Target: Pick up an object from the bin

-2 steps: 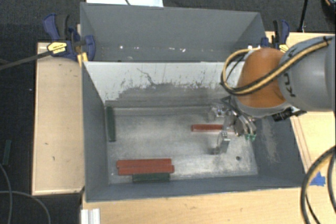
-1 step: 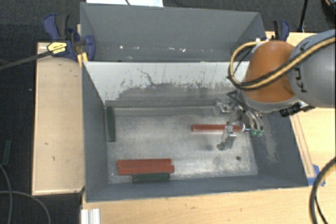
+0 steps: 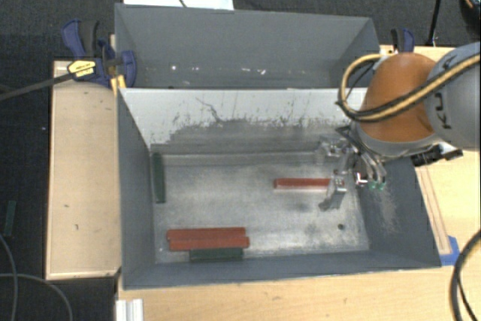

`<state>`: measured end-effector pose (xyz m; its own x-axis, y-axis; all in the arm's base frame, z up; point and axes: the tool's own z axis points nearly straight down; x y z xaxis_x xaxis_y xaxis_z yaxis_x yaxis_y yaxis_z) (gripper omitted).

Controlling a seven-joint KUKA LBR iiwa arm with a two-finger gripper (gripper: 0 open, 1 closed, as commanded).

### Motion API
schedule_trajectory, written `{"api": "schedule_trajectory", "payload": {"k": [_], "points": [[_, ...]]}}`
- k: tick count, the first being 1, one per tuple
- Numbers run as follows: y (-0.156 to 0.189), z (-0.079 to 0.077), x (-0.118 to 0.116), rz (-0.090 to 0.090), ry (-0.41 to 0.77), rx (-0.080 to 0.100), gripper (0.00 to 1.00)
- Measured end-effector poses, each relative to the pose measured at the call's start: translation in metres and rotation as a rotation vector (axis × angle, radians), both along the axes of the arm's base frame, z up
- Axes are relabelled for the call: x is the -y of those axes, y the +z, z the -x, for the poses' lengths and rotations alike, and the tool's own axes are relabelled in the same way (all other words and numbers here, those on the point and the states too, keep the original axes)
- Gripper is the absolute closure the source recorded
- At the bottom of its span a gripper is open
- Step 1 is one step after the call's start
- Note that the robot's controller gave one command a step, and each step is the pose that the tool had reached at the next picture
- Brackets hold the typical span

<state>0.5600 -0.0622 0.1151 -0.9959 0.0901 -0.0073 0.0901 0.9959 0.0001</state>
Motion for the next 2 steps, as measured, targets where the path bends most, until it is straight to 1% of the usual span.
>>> {"api": "schedule_trajectory", "payload": {"k": [1,2], "points": [[-0.0459,0.0066,-0.0155,-0.003,-0.143,-0.009,0.00],[-0.0454,0.0061,-0.0153,-0.001,-0.139,-0.008,0.00]]}}
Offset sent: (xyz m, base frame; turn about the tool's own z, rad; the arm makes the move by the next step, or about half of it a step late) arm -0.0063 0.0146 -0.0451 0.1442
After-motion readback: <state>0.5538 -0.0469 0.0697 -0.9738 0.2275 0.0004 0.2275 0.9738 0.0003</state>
